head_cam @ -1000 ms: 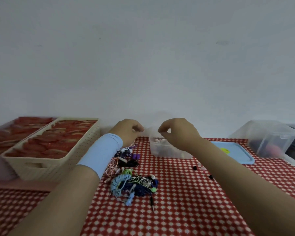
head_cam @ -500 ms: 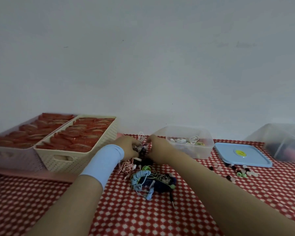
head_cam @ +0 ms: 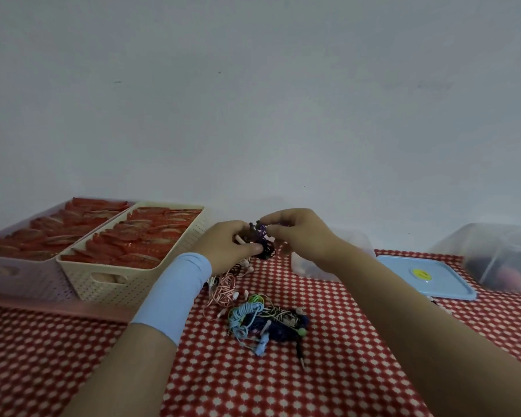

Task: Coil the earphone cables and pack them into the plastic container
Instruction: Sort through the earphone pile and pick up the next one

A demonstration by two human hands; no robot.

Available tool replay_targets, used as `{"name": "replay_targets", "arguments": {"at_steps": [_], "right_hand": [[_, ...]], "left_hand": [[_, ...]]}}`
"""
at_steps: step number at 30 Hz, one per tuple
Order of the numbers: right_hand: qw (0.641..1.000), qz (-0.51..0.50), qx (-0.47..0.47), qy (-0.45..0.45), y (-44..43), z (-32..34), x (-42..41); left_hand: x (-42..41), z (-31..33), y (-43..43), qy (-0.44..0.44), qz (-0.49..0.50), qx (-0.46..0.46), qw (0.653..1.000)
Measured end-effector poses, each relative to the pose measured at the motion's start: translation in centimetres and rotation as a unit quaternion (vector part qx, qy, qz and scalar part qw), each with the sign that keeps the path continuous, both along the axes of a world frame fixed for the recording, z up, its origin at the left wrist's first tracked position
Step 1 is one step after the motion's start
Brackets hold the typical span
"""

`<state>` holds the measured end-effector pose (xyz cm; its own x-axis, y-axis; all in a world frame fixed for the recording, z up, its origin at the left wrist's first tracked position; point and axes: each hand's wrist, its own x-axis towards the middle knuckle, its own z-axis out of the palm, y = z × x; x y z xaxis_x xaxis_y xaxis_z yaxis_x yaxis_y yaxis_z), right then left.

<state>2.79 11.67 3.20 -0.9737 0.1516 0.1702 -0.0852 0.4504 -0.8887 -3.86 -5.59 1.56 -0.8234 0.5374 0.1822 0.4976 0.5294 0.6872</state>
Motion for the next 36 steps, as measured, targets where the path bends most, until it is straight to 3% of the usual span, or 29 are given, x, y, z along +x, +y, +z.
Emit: {"name": "replay_targets", "arguments": {"at_steps": [3,6,12,17,22,31,36], "right_hand": [[0.999,-0.005,-0.042,-0.013,0.4,-0.2,0.4],[0.997,0.015,-0.026,-0.072,0.8,-0.9,0.8],[0.974,0.034,0.184,-0.124,0.5,-2.1,1.4],[0.956,0.068,0.255,-0.131,-0.1,-1.9,1.3],[0.985,0.105,0.085,-0.103,-1.3,-1.4,1.1],[0.985,0.111,0.050,-0.122,0.3,-1.7,1.9],[0.980,0.156,-0.051,-0.116,2.6,-1.2,3.5]], "left_hand": [[0.3,-0.3,0.1,-0.014,0.000,0.020,1.000],[0.5,-1.0,-0.3,-0.069,-0.015,0.035,0.997],[0.5,-1.8,-1.4,-0.106,-0.002,0.036,0.994],[0.6,-0.9,-2.4,-0.092,-0.016,0.052,0.994],[0.4,-0.6,-2.4,-0.078,-0.016,0.130,0.988],[1.4,-0.3,-1.4,-0.178,0.003,0.234,0.956],[3.2,0.2,0.4,-0.089,-0.011,0.190,0.978]]}}
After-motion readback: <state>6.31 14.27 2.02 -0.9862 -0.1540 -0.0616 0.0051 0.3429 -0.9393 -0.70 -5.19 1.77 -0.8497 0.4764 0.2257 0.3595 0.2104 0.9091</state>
